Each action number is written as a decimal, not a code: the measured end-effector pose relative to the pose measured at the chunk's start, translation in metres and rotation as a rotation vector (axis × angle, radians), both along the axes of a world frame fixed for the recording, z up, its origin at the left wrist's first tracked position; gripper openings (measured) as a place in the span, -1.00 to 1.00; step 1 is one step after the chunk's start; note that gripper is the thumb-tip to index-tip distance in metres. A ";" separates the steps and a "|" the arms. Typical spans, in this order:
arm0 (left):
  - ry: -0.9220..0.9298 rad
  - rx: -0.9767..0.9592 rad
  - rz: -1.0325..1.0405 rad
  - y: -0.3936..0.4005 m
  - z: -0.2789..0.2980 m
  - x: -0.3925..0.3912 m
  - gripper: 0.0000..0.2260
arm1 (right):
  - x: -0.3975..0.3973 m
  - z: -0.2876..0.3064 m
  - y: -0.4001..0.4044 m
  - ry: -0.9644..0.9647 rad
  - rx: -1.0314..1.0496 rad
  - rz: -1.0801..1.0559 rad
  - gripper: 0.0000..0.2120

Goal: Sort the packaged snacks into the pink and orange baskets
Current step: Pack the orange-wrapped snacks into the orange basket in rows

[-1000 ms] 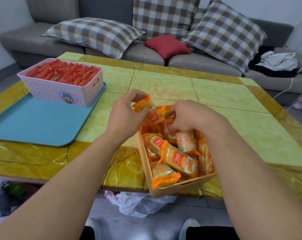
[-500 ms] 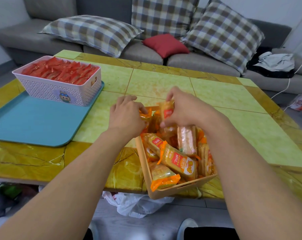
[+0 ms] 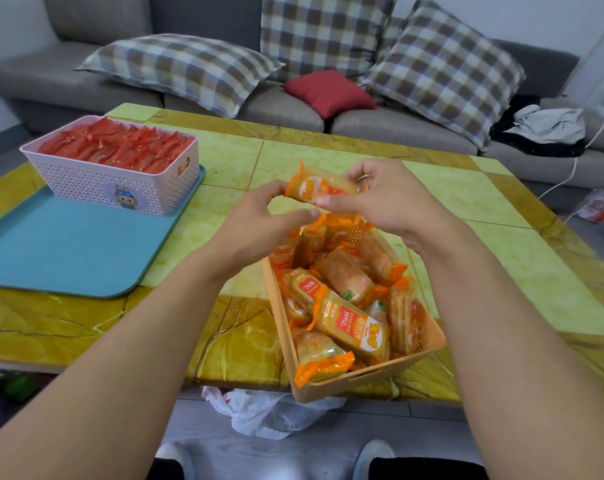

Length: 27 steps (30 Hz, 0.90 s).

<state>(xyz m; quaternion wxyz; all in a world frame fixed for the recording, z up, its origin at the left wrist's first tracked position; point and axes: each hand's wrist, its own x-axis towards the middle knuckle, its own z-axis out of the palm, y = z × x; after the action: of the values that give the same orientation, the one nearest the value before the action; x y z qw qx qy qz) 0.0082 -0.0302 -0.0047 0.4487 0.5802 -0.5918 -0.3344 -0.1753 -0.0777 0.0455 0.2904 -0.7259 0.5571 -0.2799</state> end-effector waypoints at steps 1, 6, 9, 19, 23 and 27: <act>0.025 -0.022 0.015 0.001 0.000 0.000 -0.79 | -0.001 0.000 0.000 0.081 0.000 0.031 -0.59; -0.056 -0.083 0.062 0.003 -0.010 -0.011 -0.82 | -0.005 -0.003 0.003 0.455 0.089 0.150 -0.69; -0.115 -0.128 0.077 0.002 -0.012 -0.014 -0.86 | -0.005 -0.008 0.002 0.544 0.071 0.136 -0.53; -0.535 -0.260 0.104 -0.012 -0.017 -0.023 -0.83 | -0.016 -0.013 -0.001 0.611 0.015 0.069 -0.51; -0.563 -0.197 0.101 -0.019 -0.024 -0.027 -0.80 | -0.009 -0.029 -0.001 0.792 -0.075 0.091 -0.66; -0.522 -0.082 0.067 -0.024 -0.027 -0.030 -0.82 | 0.004 -0.034 0.007 0.994 -0.032 0.177 -0.58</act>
<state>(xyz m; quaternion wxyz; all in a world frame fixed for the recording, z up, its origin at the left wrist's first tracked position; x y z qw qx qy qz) -0.0214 -0.0538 -0.0319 0.3149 0.6475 -0.6808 -0.1342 -0.1714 -0.0705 0.0112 0.0016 -0.8202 0.5600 0.1169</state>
